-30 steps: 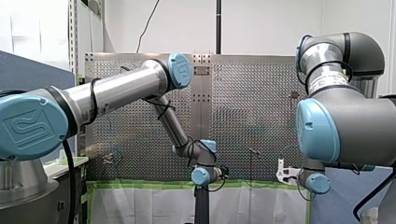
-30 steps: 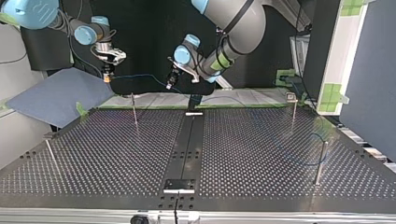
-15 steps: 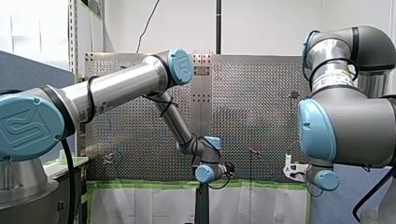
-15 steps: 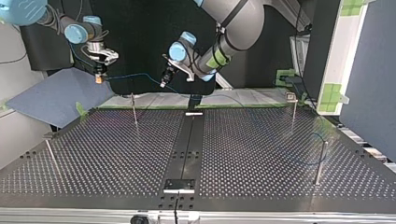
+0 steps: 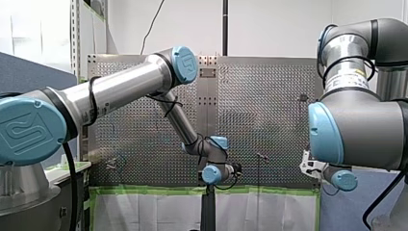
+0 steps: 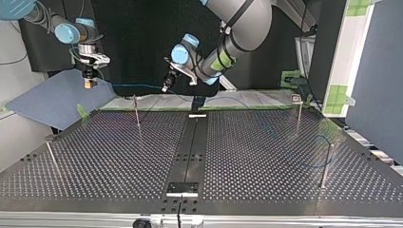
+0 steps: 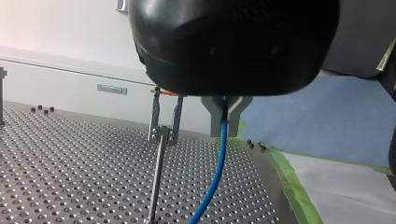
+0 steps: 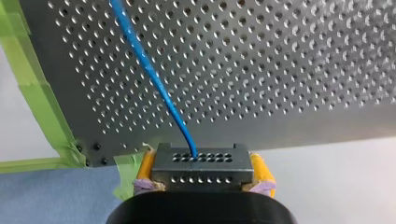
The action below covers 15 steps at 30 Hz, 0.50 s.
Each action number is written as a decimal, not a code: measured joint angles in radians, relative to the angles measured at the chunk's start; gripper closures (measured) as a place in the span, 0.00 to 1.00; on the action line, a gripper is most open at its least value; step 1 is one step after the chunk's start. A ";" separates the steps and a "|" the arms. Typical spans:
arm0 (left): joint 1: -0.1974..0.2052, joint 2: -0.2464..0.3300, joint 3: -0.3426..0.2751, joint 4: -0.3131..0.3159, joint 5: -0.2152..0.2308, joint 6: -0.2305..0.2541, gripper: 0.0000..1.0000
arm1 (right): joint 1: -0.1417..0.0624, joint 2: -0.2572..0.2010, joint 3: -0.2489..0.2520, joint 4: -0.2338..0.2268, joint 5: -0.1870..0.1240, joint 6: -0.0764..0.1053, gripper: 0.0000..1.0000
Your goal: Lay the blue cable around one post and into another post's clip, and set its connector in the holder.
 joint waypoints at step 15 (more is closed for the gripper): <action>-0.030 0.000 0.014 0.021 0.004 -0.034 1.00 | -0.025 -0.001 -0.002 -0.017 -0.005 0.009 1.00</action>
